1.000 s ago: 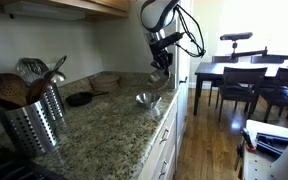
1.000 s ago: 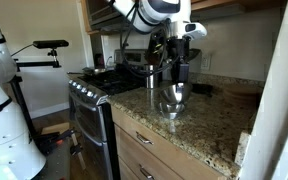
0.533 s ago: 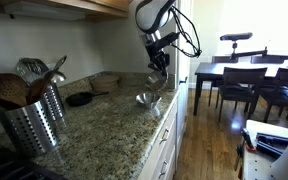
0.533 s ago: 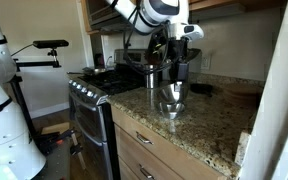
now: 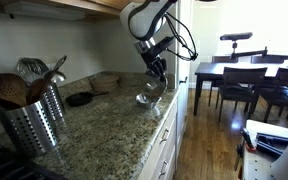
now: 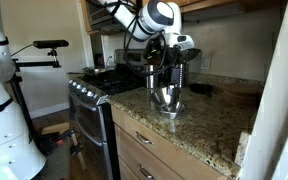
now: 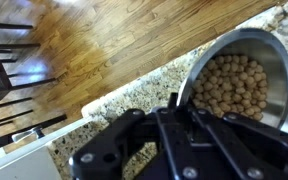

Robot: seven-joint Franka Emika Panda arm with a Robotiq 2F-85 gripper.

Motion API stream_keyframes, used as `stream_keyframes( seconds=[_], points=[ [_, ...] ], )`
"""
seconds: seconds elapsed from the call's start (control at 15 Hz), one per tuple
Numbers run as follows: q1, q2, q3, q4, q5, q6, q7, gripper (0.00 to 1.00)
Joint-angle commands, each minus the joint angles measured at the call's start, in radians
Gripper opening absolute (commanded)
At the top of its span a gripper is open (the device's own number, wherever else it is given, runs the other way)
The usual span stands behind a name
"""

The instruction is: Pour the contents of the left bowl into the right bowl

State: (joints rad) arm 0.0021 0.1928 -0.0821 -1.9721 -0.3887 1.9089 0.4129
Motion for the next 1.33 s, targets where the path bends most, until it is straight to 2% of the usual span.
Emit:
stream_keyframes(
  seconds=[0.0, 0.73, 1.27],
  points=[
    [0.012, -0.005, 0.001, 0.02, -0.038, -0.056, 0.007, 0.07],
    [0.032, 0.003, 0.007, 0.108, -0.169, -0.114, 0.007, 0.07],
    [0.041, 0.019, 0.022, 0.11, -0.23, -0.128, 0.021, 0.07]
  ],
)
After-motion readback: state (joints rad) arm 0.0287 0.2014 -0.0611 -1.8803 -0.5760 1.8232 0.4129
